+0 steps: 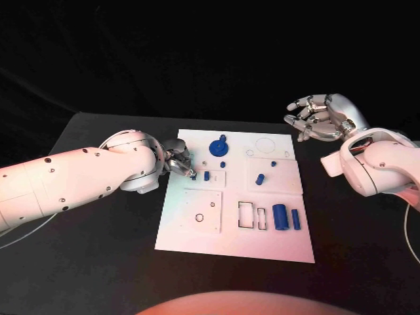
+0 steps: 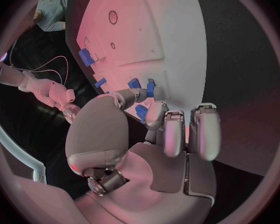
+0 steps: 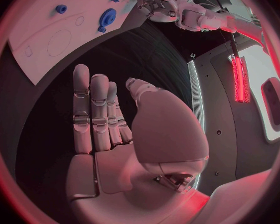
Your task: Assemble the parts on the task board
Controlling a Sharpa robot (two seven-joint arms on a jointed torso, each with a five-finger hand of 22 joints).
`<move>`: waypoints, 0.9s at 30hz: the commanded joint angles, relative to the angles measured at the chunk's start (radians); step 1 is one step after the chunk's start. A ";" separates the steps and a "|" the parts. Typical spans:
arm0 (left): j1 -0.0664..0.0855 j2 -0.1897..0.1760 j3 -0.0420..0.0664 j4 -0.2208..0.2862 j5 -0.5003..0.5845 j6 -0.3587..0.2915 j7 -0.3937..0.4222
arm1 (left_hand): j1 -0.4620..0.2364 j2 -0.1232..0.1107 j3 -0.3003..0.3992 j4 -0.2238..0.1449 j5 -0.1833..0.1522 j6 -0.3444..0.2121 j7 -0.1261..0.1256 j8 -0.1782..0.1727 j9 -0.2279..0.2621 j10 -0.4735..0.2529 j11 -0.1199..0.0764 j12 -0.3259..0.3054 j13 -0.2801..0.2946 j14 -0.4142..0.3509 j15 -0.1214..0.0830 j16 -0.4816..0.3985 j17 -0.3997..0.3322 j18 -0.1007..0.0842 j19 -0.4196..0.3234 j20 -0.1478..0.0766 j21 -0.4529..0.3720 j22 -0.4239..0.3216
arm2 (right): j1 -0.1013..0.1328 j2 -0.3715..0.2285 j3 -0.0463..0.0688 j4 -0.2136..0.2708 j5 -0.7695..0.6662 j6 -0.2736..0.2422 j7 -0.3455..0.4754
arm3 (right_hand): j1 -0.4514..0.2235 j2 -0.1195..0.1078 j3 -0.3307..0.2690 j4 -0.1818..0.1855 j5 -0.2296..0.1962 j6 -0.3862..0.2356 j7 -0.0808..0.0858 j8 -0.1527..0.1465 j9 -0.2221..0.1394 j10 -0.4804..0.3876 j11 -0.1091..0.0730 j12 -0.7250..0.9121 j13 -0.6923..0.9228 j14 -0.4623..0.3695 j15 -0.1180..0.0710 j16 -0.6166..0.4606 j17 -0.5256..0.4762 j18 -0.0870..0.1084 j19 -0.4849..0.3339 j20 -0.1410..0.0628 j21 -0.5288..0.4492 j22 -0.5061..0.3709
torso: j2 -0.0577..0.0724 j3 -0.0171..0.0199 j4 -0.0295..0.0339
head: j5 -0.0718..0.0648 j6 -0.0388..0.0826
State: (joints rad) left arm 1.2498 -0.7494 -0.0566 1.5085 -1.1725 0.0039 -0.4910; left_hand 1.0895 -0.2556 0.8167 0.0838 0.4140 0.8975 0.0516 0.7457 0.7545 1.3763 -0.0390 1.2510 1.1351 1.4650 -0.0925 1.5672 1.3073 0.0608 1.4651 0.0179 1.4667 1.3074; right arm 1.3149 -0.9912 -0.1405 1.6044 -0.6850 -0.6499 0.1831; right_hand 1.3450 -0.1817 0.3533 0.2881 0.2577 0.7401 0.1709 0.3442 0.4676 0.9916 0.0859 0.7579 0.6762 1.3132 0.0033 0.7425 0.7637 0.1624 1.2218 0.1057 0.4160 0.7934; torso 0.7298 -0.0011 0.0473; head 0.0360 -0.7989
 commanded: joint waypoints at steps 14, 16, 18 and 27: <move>-0.005 0.009 0.000 -0.013 -0.048 0.014 0.017 | 0.032 0.024 0.073 -0.079 0.006 0.023 -0.018 0.007 0.005 0.007 -0.002 0.005 -0.001 0.106 -0.004 0.004 0.263 -0.016 0.012 -0.004 0.004 0.071 | 0.000 0.001 0.000 0.001 -0.007 0.004 0.012 | -0.011 0.003 0.004 -0.001 0.005 -0.007 0.002 0.007 -0.001 0.001 0.000 -0.002 -0.001 0.006 0.003 -0.003 0.001 0.020 0.006 0.002 -0.005 -0.001 | 0.000 0.0009 -0.0009 | 0.003 -0.002; -0.005 0.009 0.000 -0.013 -0.048 0.020 0.017 | 0.032 0.024 0.073 -0.079 0.006 0.023 -0.018 0.007 0.005 0.007 -0.002 0.005 -0.001 0.106 -0.004 0.004 0.263 -0.016 0.012 -0.004 0.004 0.071 | 0.000 0.001 0.000 0.001 -0.007 0.004 0.012 | -0.011 0.003 0.004 -0.001 0.005 -0.007 0.002 0.007 -0.001 0.001 0.000 -0.002 -0.001 0.006 0.003 -0.003 0.001 0.020 0.006 0.002 -0.005 -0.001 | 0.000 0.0007 -0.0007 | 0.003 -0.003; -0.005 0.009 0.000 -0.012 -0.048 0.026 0.017 | 0.032 0.024 0.073 -0.079 0.006 0.023 -0.018 0.007 0.005 0.007 -0.002 0.005 -0.001 0.106 -0.004 0.004 0.263 -0.016 0.012 -0.004 0.004 0.071 | 0.000 0.001 0.000 0.002 -0.007 0.004 0.012 | -0.011 0.003 0.004 -0.001 0.005 -0.007 0.002 0.007 -0.001 0.001 0.000 -0.002 -0.001 0.006 0.003 -0.003 0.001 0.020 0.006 0.002 -0.005 -0.001 | 0.000 0.0008 -0.0008 | 0.003 -0.004; -0.005 0.007 0.000 -0.003 -0.051 0.066 0.015 | 0.033 0.023 0.073 -0.079 0.007 0.023 -0.018 0.007 0.006 0.009 -0.002 0.007 0.001 0.106 -0.004 0.004 0.263 -0.017 0.014 -0.005 0.005 0.073 | 0.000 0.001 0.000 0.001 -0.006 0.005 0.012 | -0.012 0.004 0.005 -0.001 0.007 -0.007 0.002 0.007 -0.001 0.001 0.000 -0.002 -0.002 0.008 0.003 -0.006 0.002 0.020 0.007 0.002 -0.007 -0.003 | 0.001 -0.0002 -0.0003 | 0.003 -0.008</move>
State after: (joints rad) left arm 1.2478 -0.7430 -0.0546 1.5041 -1.2132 0.0289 -0.4766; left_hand 1.0894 -0.2555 0.8168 0.0839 0.4178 0.8994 0.0534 0.7495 0.7586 1.3801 -0.0424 1.2510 1.1348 1.4650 -0.0925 1.5672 1.3073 0.0609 1.4651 0.0179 1.4666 1.3074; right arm 1.3148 -0.9910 -0.1404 1.6048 -0.6847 -0.6499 0.1842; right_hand 1.3397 -0.1764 0.3533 0.2881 0.2577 0.7401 0.1709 0.3480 0.4677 0.9916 0.0860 0.7579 0.6750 1.3131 0.0034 0.7425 0.7644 0.1624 1.2217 0.1057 0.4161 0.7917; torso 0.7301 -0.0009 0.0460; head 0.0393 -0.8055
